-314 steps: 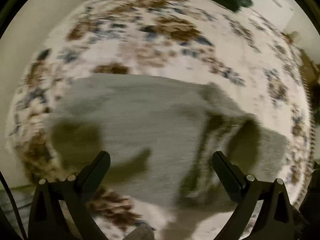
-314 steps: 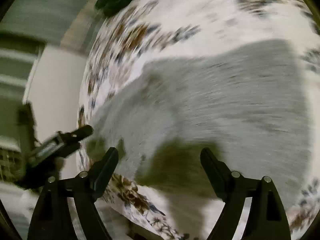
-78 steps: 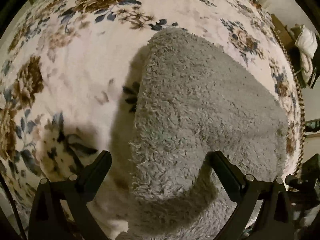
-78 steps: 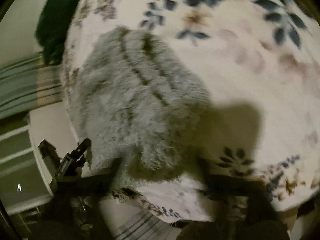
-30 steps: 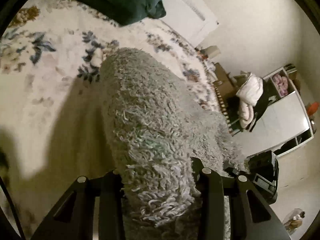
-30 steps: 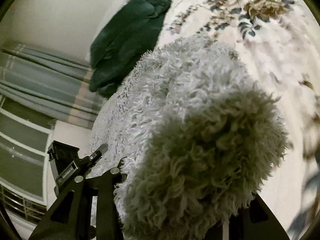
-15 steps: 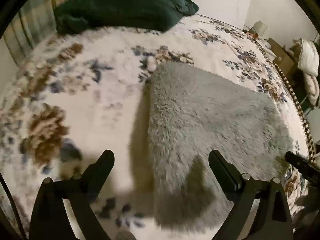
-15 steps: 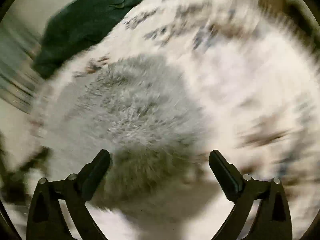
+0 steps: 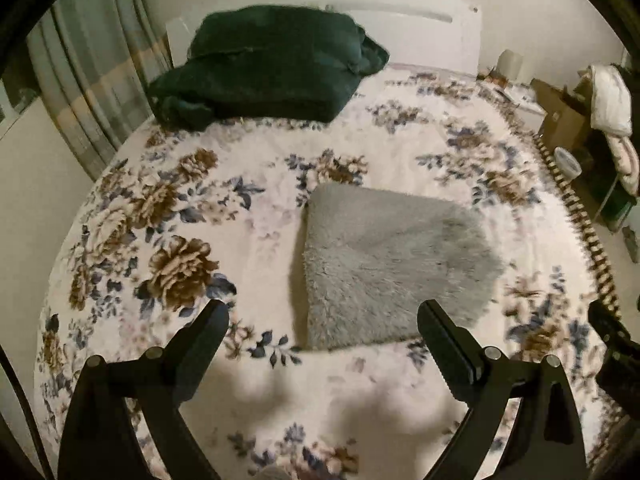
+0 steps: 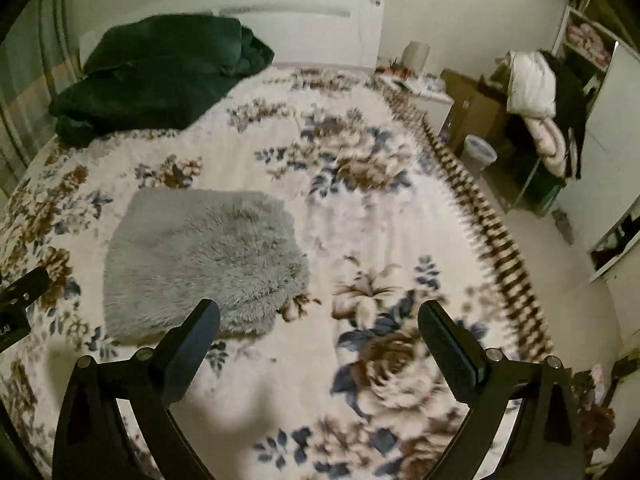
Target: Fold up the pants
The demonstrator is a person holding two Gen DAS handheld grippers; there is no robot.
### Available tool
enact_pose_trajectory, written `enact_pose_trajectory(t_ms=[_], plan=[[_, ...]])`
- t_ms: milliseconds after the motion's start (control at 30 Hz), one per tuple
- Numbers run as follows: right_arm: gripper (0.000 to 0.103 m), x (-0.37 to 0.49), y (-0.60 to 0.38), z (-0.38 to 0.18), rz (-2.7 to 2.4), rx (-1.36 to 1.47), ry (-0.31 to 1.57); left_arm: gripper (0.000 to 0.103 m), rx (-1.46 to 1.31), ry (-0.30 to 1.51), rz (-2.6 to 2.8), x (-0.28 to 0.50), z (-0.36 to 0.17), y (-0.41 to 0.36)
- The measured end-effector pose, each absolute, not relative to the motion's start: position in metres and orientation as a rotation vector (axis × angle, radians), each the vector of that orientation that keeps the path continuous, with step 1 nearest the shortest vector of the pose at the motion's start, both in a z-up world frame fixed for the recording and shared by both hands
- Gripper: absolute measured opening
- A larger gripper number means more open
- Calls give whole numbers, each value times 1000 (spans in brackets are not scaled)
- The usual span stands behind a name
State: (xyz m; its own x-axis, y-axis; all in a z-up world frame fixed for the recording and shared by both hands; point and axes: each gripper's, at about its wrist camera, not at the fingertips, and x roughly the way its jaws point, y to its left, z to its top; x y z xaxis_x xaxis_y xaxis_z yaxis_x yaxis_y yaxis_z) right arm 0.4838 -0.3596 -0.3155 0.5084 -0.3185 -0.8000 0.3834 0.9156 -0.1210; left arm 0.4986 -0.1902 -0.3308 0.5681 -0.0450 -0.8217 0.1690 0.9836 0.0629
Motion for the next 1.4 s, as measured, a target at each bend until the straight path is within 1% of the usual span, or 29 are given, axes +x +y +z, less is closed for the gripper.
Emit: enact_pose_trajectory(t_ms=[167, 200, 400, 433, 467, 500, 700, 867, 1000, 1167, 1400], plan=[[101, 431, -347, -243, -380, 99, 910, 97, 153, 904, -101, 439, -264, -186], [101, 413, -342, -221, -374, 91, 887, 97, 158, 897, -98, 427, -252, -185], [101, 325, -323, -130, -330, 120, 837, 97, 147, 861, -69, 341, -171, -175], [101, 313, -320, -118, -326, 125, 834, 97, 144, 852, -78, 327, -156, -174], [101, 299, -317, -105, -319, 127, 832, 101, 148, 837, -74, 313, -141, -171], [101, 283, -314, -89, -315, 124, 825, 103, 144, 823, -71, 297, -124, -168], [101, 195, -288, -1, -305, 119, 762, 103, 112, 753, -72, 227, -56, -152], [101, 137, -271, 57, -298, 126, 706, 103, 88, 722, -54, 188, -27, -138], [101, 101, -255, 86, -300, 106, 678, 103, 77, 735, -64, 173, -22, -133], [101, 76, -243, 101, -292, 97, 680, 103, 90, 746, -74, 164, -21, -132], [101, 71, -242, 105, -292, 110, 684, 103, 102, 740, -77, 158, -20, -132]])
